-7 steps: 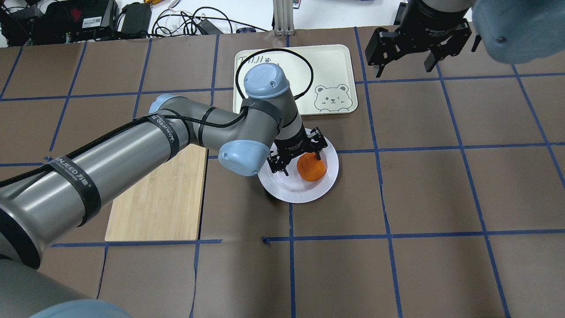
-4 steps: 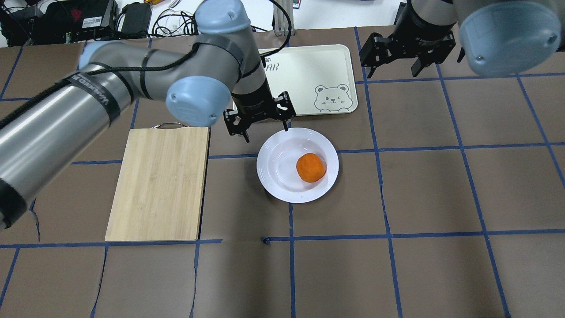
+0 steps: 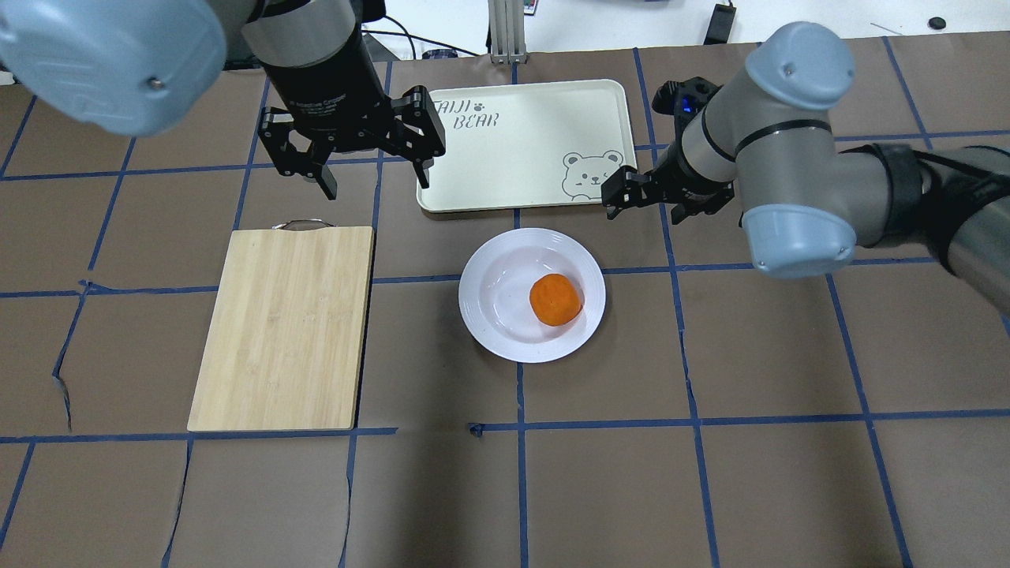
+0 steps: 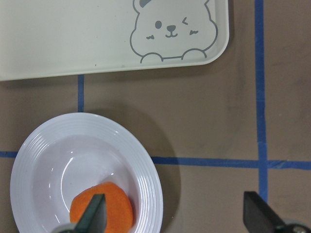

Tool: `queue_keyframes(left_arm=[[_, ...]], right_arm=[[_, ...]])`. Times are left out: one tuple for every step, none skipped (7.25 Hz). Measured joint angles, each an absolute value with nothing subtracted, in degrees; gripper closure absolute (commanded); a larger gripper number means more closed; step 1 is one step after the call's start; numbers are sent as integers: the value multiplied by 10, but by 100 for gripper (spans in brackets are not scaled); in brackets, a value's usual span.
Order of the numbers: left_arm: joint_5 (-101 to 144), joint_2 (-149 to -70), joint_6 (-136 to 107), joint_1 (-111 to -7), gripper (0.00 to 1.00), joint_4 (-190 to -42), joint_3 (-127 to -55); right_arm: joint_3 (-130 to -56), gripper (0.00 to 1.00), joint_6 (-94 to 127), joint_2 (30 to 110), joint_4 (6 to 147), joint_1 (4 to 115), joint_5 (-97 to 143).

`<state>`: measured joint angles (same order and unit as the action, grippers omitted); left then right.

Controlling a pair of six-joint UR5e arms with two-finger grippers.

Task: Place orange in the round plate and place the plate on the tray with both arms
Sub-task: 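Open the left gripper and lift it away while the right gripper approaches the plate, then grasp the rim of the white plate nearest the right gripper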

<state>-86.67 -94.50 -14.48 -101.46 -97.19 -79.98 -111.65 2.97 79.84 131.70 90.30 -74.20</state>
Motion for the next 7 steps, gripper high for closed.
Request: queue_keyframes(left_arm=[[-870, -921, -128, -1015, 4, -968, -811], [-878, -905, -99, -1015, 3, -954, -831], [-888, -889, -71, -1013, 2, -936, -855], [-895, -878, -46, -1005, 2, -917, -871], [-906, -874, -16, -988, 2, -906, -877], [-913, -871, 21, -961, 0, -902, -879], [-911, -870, 52, -936, 0, -901, -879]], right_arm=[[-1156, 0, 38, 786, 1369, 904, -715], [-1187, 0, 42, 773, 1413, 904, -698], [-1206, 0, 43, 761, 1441, 904, -690], [-1218, 0, 45, 749, 1458, 905, -687], [-1227, 1, 47, 741, 1466, 906, -686], [-1233, 2, 48, 737, 1470, 907, -685], [-1236, 4, 48, 734, 1471, 907, -684]])
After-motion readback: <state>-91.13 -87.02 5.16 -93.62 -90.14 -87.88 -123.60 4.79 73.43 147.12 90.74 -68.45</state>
